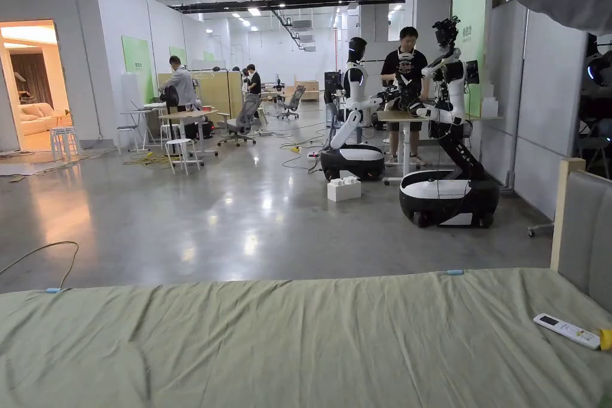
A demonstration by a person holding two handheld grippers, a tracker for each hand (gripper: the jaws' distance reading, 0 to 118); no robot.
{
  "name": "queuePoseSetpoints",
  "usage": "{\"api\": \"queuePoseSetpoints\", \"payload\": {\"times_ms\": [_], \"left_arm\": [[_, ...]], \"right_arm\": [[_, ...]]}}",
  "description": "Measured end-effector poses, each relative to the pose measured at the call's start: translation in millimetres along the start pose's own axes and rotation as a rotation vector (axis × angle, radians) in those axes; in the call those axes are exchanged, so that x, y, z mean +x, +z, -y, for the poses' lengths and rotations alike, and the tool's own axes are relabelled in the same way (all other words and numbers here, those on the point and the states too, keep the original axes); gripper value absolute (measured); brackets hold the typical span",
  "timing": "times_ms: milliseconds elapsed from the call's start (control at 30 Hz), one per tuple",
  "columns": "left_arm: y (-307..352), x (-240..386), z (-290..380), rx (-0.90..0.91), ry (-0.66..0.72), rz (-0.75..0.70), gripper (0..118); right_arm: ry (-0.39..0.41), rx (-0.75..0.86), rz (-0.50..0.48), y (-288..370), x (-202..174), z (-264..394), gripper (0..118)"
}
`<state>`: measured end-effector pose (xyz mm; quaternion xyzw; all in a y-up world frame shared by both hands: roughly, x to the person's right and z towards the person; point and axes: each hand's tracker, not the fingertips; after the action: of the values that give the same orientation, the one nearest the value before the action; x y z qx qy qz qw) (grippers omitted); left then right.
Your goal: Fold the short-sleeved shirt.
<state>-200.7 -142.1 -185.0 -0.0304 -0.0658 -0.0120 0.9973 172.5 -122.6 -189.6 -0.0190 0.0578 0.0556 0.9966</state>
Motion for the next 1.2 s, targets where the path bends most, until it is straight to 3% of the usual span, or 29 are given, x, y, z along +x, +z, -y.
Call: {"api": "queuePoseSetpoints", "payload": {"times_ms": [400,600,733,933,1133,1200], "left_arm": [[3.3,-9.0,3.7,-0.004,0.036,0.0,1],[15.2,-36.1,4.5,-0.015,0.051,0.001,24],[26.8,-74.9,13.6,-0.111,0.032,-0.04,65],[13.1,-163.0,75.2,-0.415,0.016,-0.129,107],[-35.2,-230.9,182.6,-0.641,0.091,-0.193,107],[-8.4,-209.2,155.0,-0.7,0.134,-0.216,107]], "right_arm": [[-0.097,-0.019,-0.001,0.3,9.4,0.1,0],[-0.059,-0.043,-0.026,1.0,4.4,5.6,1],[-0.061,-0.089,-0.056,1.5,0.0,19.6,1],[-0.102,-0.24,-0.1,-8.5,-9.7,52.9,1],[-0.03,-0.323,-0.129,-20.3,-28.5,74.1,1],[0.001,-0.344,-0.128,-21.1,-34.0,79.2,1]]}}
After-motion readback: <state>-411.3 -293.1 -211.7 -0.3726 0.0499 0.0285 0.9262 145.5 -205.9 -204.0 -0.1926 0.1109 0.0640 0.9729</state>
